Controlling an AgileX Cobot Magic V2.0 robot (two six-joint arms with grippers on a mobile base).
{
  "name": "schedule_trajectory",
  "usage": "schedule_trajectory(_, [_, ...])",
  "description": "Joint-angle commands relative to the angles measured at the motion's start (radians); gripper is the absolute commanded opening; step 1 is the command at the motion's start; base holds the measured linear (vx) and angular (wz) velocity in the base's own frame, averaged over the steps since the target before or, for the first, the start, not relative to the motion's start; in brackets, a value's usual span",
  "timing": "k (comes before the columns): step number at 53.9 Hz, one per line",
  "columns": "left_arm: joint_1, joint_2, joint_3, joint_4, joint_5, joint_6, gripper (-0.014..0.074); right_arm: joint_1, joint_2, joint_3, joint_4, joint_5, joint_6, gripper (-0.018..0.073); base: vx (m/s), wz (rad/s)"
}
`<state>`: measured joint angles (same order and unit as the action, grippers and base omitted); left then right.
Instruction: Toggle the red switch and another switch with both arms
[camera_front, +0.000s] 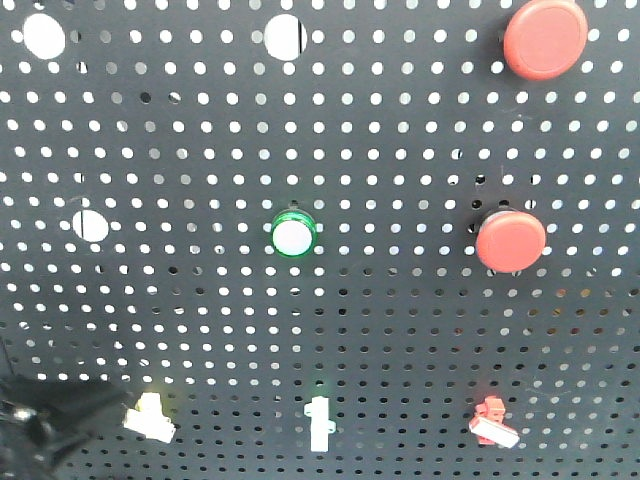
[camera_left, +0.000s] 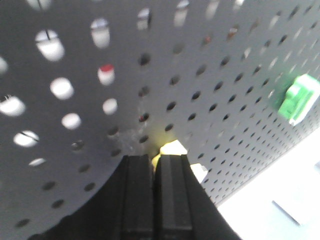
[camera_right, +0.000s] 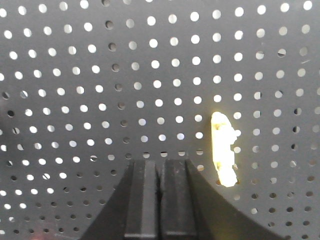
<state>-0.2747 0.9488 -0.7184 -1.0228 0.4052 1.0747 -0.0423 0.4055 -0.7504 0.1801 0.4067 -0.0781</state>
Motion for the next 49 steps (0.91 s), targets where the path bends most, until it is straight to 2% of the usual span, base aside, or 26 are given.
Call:
schedule_trajectory(1, [-0.007,-0.011,-0.035,-0.046,-0.050,-0.001,0.0003,0.001,0.014,-0.027,0.001,-0.082,-0.009,-0.0006,0.00,0.00])
schedule_trajectory(17, [-0.007,0.038,-0.034,-0.042,-0.030,-0.001,0.0003,0.001,0.014,-0.027,0.001,-0.082,-0.009,-0.0006,0.00,0.00])
schedule_trajectory(29, [-0.007,0.090,-0.012,-0.011,0.095,-0.005,0.0003,0.001,0.014,-0.027,0.001,-0.082,-0.009,-0.0006,0.00,0.00])
schedule_trajectory(49, [-0.007,0.040,0.132,-0.016,0.096,-0.005,0.0003,0.001,0.013,-0.027,0.001,-0.074,-0.009,-0.0006,0.00,0.01])
